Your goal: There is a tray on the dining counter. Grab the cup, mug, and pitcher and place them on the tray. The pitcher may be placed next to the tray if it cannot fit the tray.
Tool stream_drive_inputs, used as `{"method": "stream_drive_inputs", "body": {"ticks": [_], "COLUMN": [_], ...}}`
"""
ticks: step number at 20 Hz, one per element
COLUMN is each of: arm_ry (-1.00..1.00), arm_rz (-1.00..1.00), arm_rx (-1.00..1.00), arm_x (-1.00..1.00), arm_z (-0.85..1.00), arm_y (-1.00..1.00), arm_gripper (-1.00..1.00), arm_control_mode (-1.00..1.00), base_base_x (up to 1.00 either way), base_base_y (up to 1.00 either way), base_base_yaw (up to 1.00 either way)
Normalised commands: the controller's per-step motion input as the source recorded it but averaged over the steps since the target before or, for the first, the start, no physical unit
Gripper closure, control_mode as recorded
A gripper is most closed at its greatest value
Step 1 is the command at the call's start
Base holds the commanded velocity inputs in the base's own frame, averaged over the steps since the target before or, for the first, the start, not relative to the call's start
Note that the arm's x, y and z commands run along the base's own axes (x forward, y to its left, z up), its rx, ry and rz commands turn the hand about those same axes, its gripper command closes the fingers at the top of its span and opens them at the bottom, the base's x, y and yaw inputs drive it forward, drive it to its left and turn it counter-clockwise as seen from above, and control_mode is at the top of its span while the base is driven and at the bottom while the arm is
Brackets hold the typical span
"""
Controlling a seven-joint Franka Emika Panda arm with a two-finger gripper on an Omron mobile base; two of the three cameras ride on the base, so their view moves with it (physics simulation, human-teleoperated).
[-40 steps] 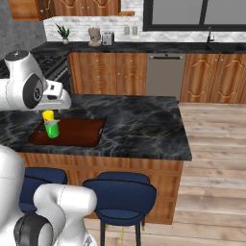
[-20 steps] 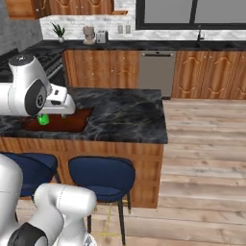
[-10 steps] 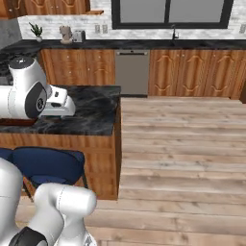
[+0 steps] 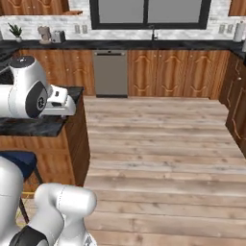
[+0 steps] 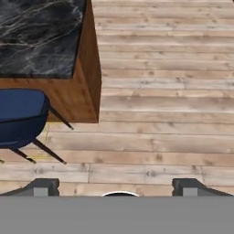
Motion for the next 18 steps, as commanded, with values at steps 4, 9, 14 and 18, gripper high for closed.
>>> {"method": "stream_drive_inputs", "body": {"ticks": [4, 9, 14, 18], "arm_ry": [0.00, 0.00, 0.00, 0.00], "arm_rz": [0.00, 0.00, 0.00, 0.00], "arm_rx": [0.00, 0.00, 0.00, 0.00], "arm_x": [0.00, 0.00, 0.00, 0.00], "arm_z": [0.00, 0.00, 0.00, 0.00], "arm_y": [0.00, 0.00, 0.00, 0.00], "arm_gripper": [-1.00, -1.00, -1.00, -1.00], "arm_control_mode": [1.00, 1.00, 1.00, 1.00], "base_base_x": [0.64, 0.90, 1.00, 1.00], "base_base_y": [-1.00, -0.98, -0.47, -0.27], "base_base_yaw": [0.00, 0.00, 0.01, 0.01]}}
